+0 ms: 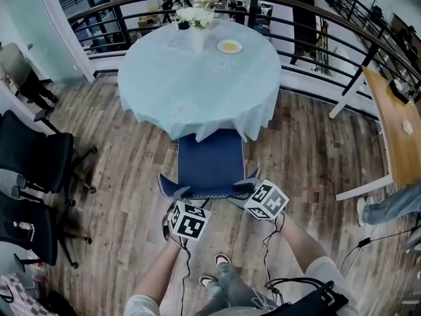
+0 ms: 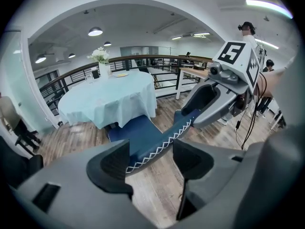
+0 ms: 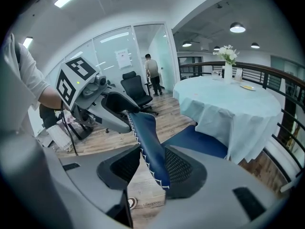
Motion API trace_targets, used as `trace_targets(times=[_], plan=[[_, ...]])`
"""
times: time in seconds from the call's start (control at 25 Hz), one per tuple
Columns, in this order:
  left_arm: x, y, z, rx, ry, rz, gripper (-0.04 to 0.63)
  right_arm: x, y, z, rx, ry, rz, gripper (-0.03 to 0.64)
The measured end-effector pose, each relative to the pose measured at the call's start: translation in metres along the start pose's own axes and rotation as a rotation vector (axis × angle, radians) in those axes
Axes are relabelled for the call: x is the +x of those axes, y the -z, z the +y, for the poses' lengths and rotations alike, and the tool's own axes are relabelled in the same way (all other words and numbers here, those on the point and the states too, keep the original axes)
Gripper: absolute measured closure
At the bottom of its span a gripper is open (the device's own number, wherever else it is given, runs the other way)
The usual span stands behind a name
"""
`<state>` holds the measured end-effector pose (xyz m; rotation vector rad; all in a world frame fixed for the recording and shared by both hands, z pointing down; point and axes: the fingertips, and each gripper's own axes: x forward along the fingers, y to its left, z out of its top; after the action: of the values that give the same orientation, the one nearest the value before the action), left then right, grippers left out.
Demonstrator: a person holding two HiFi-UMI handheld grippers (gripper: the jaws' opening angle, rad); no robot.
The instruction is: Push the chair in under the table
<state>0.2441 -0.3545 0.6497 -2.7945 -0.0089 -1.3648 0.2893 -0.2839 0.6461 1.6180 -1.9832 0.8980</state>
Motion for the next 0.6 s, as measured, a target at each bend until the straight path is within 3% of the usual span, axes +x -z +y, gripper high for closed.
trace_targets(times=[0.44,0.6], plan=[[0.027,-0.032,0.014,-0.016,0.013,-0.002,0.311,0.0,-0.013,-0.043,-0.018,0.032,0.0,0.448],[0.039,-0.042,0.009,-0.036,0.069,0.006,0.311,-0.004,-0.011,-0.058,-0.019,0.021,0.022,0.443]])
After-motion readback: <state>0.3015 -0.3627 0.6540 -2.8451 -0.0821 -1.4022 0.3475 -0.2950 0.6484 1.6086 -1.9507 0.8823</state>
